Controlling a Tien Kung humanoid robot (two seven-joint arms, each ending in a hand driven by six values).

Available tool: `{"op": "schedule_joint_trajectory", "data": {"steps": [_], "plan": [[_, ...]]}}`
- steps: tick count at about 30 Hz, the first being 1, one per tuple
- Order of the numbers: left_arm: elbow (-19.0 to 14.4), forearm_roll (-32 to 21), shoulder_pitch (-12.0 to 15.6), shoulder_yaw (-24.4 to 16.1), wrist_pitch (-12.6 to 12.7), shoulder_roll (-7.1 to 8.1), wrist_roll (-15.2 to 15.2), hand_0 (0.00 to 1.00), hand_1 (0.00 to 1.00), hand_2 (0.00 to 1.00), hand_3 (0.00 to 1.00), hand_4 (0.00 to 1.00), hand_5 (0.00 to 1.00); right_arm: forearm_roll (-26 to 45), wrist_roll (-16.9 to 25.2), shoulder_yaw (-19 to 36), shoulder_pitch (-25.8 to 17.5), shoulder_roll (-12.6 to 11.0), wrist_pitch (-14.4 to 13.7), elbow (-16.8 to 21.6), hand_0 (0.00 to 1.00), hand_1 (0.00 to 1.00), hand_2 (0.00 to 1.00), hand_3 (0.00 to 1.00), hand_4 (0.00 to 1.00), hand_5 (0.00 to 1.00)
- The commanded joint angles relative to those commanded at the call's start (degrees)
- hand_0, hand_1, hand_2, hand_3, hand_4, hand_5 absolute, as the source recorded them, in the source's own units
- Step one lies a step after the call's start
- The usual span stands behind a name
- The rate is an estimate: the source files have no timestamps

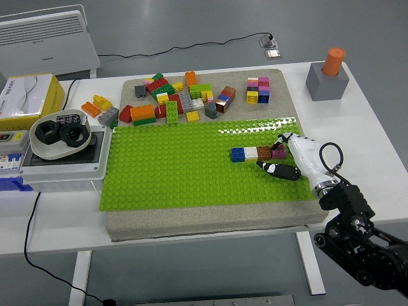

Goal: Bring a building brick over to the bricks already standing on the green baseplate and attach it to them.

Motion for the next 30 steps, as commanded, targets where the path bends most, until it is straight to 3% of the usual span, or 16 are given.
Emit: {"op": "schedule_joint_trajectory", "data": {"steps": [10, 30], "plan": [[0.0, -0.09, -0.03, 0.06, -0.02, 0.03, -0.01, 0.695, 0.528, 0.447, 0.572, 0.542, 0.43, -3.28, -1.23, 1.53, 0.64, -0.35, 1.13, -0.62, 0.762, 0.772, 0.821, 0.556, 0.851, 0.581], [0.0, 0.11, -0.12, -0.05, -0.03, 0.1, -0.02, 0.695, 0.529, 0.446, 0.573, 0.542, 0.427, -3.38, -1.9, -1.06, 1.75, -0.11, 2.28, -2.56, 0.769, 0.773, 0.822, 0.556, 0.849, 0.58]]}}
